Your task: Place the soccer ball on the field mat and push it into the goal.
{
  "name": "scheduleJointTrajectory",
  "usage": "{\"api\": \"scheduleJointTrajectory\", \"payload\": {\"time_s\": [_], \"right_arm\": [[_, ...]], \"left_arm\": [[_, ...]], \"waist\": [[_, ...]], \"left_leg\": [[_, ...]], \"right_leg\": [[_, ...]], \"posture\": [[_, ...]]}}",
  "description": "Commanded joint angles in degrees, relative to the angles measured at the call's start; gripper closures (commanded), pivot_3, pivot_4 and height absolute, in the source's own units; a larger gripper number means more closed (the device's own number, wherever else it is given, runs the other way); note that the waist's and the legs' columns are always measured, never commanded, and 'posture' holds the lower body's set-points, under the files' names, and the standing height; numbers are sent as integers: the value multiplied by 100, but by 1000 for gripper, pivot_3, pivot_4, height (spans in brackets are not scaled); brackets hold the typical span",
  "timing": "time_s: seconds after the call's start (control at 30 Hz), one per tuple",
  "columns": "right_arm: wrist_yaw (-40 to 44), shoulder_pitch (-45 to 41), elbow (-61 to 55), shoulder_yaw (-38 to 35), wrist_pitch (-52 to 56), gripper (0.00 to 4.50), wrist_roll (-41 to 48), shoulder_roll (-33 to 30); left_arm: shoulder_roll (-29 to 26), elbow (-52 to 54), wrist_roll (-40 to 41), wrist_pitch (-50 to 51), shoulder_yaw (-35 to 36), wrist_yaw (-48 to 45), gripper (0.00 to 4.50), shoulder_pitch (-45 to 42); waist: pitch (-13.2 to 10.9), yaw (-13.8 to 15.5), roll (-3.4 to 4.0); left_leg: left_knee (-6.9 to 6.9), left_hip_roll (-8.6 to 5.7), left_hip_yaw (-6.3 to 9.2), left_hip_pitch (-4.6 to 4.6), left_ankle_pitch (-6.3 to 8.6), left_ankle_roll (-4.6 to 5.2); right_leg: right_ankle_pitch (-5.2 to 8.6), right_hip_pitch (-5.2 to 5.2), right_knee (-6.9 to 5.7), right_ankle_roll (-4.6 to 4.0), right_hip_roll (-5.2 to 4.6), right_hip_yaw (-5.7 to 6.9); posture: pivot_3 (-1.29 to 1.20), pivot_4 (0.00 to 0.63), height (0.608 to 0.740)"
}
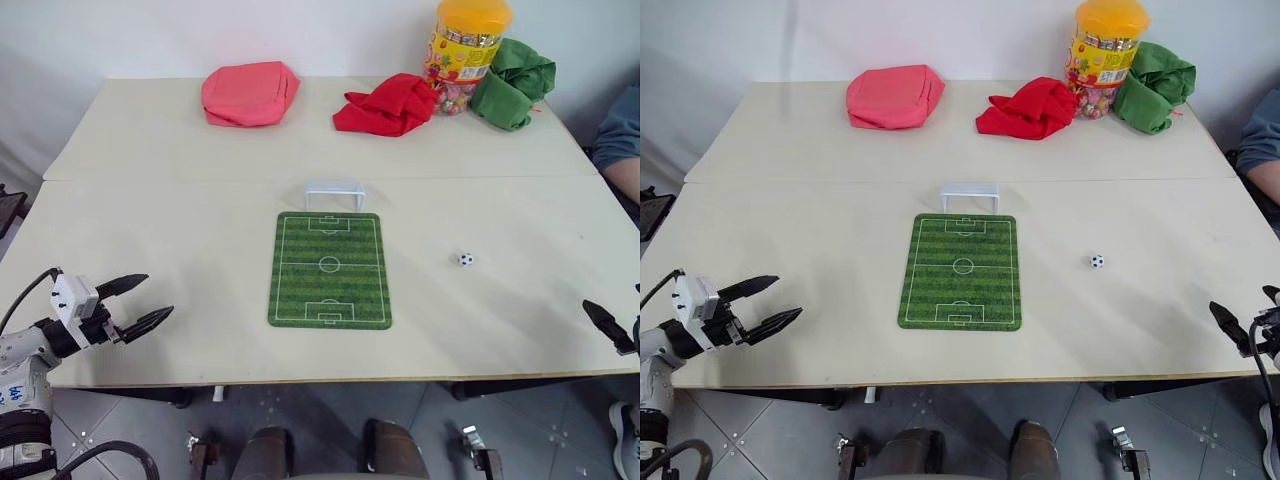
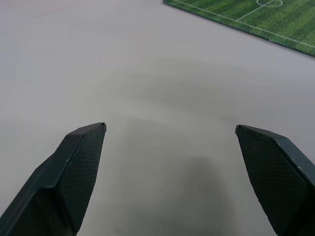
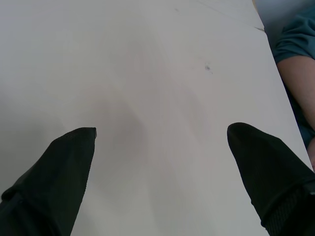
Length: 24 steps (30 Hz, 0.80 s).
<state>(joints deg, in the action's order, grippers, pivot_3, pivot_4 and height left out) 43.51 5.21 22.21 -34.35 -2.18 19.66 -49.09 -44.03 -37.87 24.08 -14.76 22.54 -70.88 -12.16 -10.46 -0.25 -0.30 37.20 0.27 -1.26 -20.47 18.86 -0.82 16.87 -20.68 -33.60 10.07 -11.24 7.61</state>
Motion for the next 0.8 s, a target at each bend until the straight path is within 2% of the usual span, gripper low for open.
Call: {"api": "scheduleJointTrajectory", "payload": {"time_s": [0.03,0.27,0.37,0.5,0.63,0.8], "right_arm": [[-19,32,-202,-226,77,21,111,-77],[49,5,-1038,-164,919,21,264,-291],[9,-217,-1611,142,1575,21,215,-500],[358,-1347,-1980,1126,1911,21,268,-559],[699,-2437,-1333,2191,1961,21,-194,-439],[1150,-3230,-353,2881,1696,21,-492,-175]], "left_arm": [[-99,-1,138,208,64,-126,0,-44],[-77,361,220,534,156,124,0,-164],[-84,500,303,653,82,-147,0,-138],[37,608,259,481,-218,-660,0,-310],[221,605,281,358,-456,-1035,0,-488],[364,671,245,277,-642,-1223,0,-587]], "waist": [[0,0,0],[0,6,0],[0,-8,4],[-2,-57,6],[-4,-53,9],[-4,14,8]], "left_leg": [[0,0,0,0,0,0],[3,0,0,0,0,0],[5,0,-1,1,0,0],[14,10,-5,5,0,-1],[28,10,-5,1,0,-1],[31,8,-3,-21,5,3]], "right_leg": [[0,0,0,0,0,-1],[0,0,-3,0,0,-1],[0,-1,-7,0,0,-5],[-1,-1,-12,-1,5,-4],[-1,-2,-22,-2,4,-4],[-1,-18,-18,-2,4,5]], "posture": [[0,150,740],[0,150,740],[0,150,740],[0,150,740],[0,150,740],[0,150,740]]}}
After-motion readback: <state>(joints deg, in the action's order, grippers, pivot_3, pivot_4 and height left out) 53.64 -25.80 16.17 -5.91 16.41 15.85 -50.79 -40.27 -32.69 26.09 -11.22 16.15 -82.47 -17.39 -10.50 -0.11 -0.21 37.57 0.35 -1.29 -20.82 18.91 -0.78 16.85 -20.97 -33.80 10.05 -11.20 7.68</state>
